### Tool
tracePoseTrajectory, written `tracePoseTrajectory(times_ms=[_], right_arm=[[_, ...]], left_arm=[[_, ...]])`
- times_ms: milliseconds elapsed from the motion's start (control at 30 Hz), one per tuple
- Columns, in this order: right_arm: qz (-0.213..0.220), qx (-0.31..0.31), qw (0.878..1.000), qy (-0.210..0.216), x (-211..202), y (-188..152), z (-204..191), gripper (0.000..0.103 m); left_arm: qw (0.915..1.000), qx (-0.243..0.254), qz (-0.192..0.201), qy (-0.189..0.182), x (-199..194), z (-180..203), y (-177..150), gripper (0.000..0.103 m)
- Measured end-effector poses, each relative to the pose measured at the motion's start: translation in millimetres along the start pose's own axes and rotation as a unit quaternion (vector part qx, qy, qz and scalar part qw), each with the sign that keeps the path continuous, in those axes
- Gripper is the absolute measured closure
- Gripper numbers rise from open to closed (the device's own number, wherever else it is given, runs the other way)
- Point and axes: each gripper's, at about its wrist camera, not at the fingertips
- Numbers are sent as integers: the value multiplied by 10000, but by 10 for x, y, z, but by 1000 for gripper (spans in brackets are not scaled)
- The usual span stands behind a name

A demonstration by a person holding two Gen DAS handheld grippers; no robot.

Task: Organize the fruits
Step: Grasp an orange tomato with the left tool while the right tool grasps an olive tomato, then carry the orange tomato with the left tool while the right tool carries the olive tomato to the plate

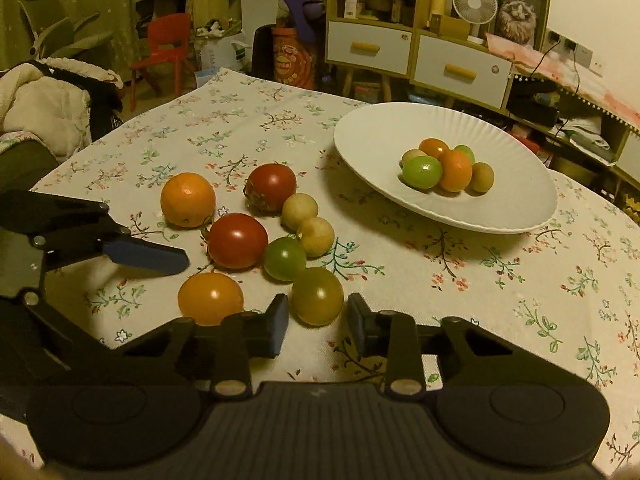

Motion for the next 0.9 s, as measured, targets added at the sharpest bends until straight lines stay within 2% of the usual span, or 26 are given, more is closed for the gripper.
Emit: tracePoseTrajectory(times_ms=[433, 567, 900], right_arm=[[31, 74, 10000, 48, 6, 38, 13, 78], [39, 88, 9999, 55, 1, 38, 25, 78], [60, 215, 9997, 73, -57, 56, 89, 78]], left_arm=[[9998, -121, 67, -117, 5, -10, 46, 52], [9997, -144, 81, -170, -6, -22, 43, 64], [9995, -185, 107, -232, -34, -55, 45, 65]])
Point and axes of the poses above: each gripper's, at about its wrist camera, not at the fingertips, and x roughly the way its jaws point, z to its right, y to its top, and after that the axes turned 15 degrees about x, right-handed
